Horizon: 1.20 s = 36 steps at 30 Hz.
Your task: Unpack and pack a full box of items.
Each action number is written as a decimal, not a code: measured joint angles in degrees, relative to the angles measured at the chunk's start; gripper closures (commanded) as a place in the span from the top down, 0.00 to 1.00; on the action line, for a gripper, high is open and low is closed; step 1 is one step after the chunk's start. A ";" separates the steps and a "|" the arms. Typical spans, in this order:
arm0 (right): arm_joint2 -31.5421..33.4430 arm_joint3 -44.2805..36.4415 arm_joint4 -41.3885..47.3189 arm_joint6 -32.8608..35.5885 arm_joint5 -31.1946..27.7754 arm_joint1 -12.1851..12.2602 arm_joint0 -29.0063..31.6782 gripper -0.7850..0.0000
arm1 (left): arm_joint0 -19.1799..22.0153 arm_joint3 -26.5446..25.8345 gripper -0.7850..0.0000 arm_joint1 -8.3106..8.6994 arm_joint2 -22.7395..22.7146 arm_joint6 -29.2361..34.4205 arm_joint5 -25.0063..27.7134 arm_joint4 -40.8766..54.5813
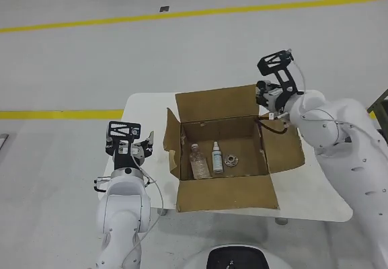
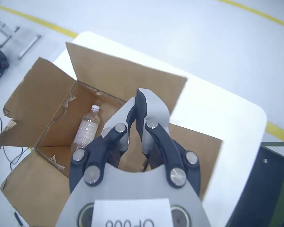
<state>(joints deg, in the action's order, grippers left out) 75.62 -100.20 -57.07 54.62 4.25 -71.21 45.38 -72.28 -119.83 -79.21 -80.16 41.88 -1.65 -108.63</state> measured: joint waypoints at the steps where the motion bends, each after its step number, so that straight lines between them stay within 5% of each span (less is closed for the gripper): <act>1: 3.49 -2.49 0.14 0.19 -0.28 0.50 2.23 0.00 | 0.00 0.00 1.00 0.00 0.00 0.00 0.00 0.00; 10: 26.59 -4.99 6.81 -0.87 -2.14 2.80 16.05 0.00 | 0.00 0.00 1.00 0.00 0.00 0.00 0.00 0.00; 15: 32.70 -1.60 9.66 -2.55 -2.47 3.18 22.27 0.00 | 0.00 0.00 1.00 0.00 0.00 0.00 0.00 0.00; 25: 27.33 3.87 7.24 -7.44 -0.91 2.87 29.10 0.00 | 0.00 0.00 1.00 0.00 0.00 0.00 0.00 0.00; 36: 23.40 6.28 7.46 -7.40 -0.88 2.64 29.40 0.00 | 0.00 0.00 1.00 0.00 0.00 0.00 0.00 0.00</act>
<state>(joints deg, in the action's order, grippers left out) 99.02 -93.91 -49.61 47.22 3.37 -68.57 74.78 -72.28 -119.83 -79.21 -80.16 41.88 -1.65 -108.63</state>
